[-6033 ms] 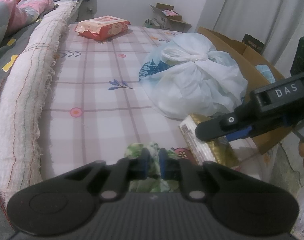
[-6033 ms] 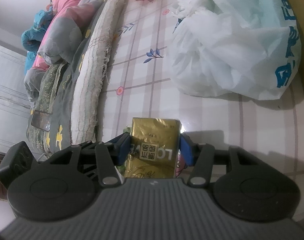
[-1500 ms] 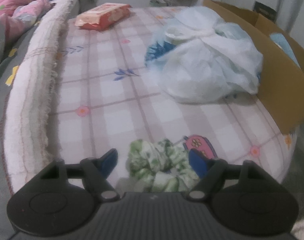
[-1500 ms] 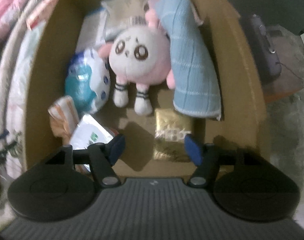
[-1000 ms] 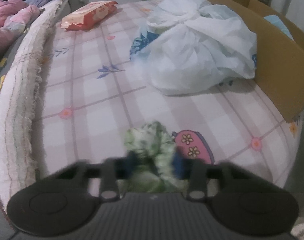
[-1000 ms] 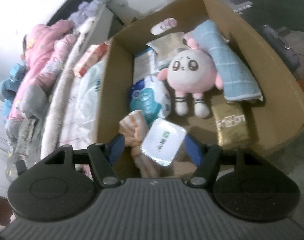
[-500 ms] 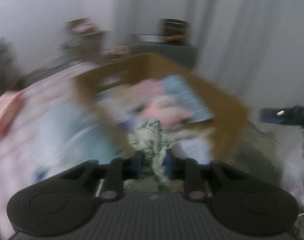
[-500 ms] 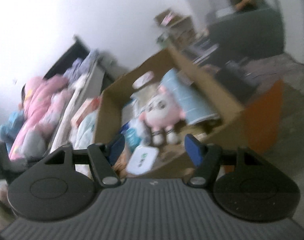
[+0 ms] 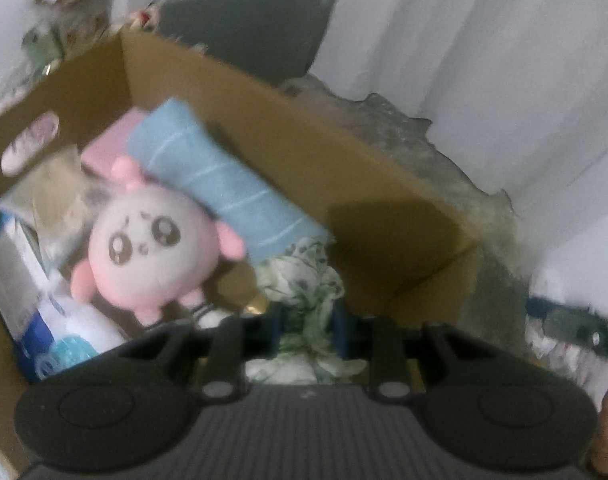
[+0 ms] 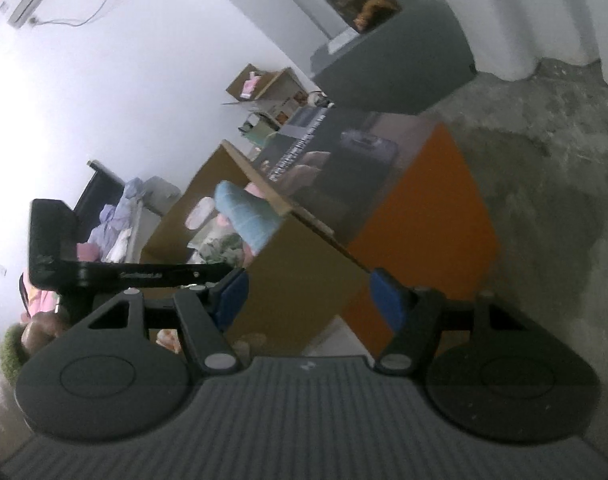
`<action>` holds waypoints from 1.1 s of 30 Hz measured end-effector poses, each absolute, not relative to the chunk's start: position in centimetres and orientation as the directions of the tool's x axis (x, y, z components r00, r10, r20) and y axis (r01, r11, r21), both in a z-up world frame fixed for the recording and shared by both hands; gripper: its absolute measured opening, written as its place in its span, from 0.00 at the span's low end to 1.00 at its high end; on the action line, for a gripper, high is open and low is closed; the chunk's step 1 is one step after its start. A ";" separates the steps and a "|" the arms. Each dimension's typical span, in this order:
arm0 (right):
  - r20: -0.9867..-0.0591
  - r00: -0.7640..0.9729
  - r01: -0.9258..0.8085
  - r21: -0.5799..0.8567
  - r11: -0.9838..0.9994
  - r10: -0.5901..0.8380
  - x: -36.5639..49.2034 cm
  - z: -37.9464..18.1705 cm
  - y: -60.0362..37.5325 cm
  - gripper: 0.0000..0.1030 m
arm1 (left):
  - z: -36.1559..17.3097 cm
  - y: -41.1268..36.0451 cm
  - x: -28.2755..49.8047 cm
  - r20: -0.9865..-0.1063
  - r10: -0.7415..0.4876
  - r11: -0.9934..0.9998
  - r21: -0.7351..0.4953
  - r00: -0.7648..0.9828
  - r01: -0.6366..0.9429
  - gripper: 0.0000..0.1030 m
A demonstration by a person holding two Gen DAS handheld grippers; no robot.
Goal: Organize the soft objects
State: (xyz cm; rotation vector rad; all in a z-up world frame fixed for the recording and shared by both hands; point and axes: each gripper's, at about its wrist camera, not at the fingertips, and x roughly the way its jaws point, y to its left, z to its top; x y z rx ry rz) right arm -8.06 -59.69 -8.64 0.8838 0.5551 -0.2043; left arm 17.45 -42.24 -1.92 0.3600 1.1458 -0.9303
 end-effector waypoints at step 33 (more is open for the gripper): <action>-0.481 0.864 0.160 0.545 0.823 0.151 -4.0 -2.9 -46.8 0.81 | 6.1 -18.2 9.6 -0.708 -0.394 0.864 -0.067 0.586 0.499 0.99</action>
